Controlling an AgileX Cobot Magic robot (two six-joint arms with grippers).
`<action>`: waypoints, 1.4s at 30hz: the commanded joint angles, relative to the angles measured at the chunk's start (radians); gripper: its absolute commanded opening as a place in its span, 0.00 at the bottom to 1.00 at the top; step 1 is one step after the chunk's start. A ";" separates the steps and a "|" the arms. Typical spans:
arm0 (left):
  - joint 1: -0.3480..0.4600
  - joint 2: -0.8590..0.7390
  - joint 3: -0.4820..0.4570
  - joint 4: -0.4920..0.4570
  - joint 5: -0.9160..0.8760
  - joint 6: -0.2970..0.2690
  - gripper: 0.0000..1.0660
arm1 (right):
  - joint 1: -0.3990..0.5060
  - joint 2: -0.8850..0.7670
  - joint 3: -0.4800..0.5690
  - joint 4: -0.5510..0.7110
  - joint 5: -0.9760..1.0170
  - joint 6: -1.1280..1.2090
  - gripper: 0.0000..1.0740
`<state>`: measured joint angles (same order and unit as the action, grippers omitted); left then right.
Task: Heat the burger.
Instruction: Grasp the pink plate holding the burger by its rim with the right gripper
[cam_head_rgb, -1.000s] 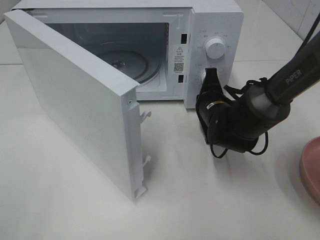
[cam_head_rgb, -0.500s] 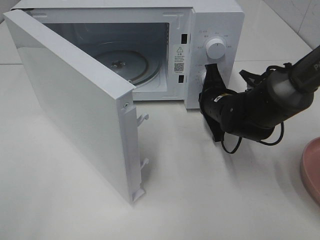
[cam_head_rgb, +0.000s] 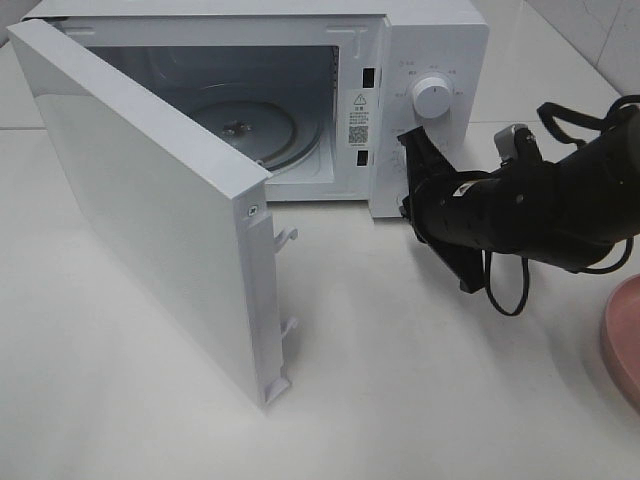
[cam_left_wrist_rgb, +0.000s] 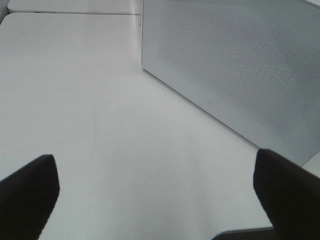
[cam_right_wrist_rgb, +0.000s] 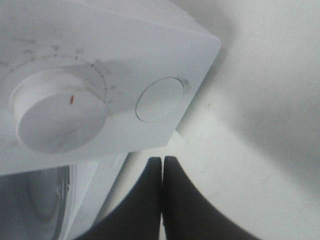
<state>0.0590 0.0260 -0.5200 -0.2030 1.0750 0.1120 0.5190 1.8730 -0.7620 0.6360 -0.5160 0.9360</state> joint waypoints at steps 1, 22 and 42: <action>0.005 -0.002 0.004 -0.011 -0.003 0.003 0.92 | -0.001 -0.042 0.008 -0.010 0.073 -0.112 0.00; 0.005 -0.002 0.004 -0.011 -0.003 0.003 0.92 | -0.079 -0.277 0.010 -0.242 0.793 -0.815 0.01; 0.005 -0.002 0.004 -0.011 -0.003 0.003 0.92 | -0.221 -0.530 0.010 -0.606 1.205 -0.770 0.13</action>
<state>0.0590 0.0260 -0.5200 -0.2030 1.0750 0.1120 0.3060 1.3530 -0.7520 0.0420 0.6680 0.1650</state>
